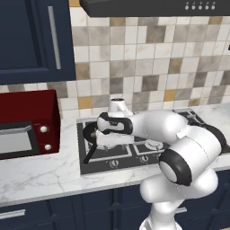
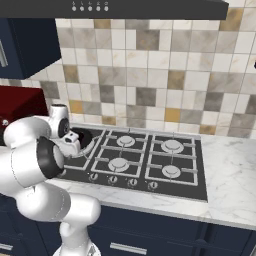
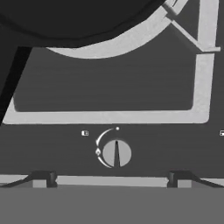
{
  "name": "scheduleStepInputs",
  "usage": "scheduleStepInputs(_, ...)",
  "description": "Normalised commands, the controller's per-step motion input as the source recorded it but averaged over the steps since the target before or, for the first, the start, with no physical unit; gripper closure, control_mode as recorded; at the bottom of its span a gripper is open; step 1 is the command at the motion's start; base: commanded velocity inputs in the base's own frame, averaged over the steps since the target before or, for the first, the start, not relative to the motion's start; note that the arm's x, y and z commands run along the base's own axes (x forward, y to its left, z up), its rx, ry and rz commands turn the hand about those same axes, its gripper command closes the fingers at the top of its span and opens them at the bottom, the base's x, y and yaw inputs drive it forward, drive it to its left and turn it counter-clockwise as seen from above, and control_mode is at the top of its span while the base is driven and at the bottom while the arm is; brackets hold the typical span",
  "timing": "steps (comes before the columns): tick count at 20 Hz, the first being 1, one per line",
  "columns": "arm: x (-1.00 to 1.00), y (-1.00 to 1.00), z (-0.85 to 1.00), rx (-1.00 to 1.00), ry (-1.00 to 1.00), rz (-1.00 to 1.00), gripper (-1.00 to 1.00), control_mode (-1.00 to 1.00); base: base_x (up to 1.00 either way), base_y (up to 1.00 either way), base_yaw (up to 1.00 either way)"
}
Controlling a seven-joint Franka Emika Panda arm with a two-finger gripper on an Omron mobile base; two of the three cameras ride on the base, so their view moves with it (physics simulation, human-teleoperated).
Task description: Put the garlic and eggplant in the pan. Then turn on the front left burner and set the heat to medium.
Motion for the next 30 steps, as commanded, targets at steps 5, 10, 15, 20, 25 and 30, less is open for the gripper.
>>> scheduleStepInputs(5,-0.17,0.0,-0.19,0.0,0.08,-0.03,-1.0,-1.0,0.0,0.0,0.0)
scheduleStepInputs(10,-0.04,0.0,-0.28,0.0,0.04,-0.03,-1.0,-1.0,0.0,0.0,0.0)
scheduleStepInputs(15,-0.1,-0.01,-0.19,0.0,0.0,-0.04,-1.0,-1.0,0.0,0.0,0.0)
scheduleStepInputs(20,-0.09,-0.01,-0.17,0.0,0.0,-0.03,-1.0,-1.0,0.0,0.0,0.0)
scheduleStepInputs(25,-0.05,0.0,-0.17,0.0,0.0,-0.01,-1.0,-1.0,0.0,0.0,0.0)
scheduleStepInputs(30,0.07,0.0,-0.07,-0.03,0.0,0.0,-1.0,-1.0,0.0,0.0,0.0)
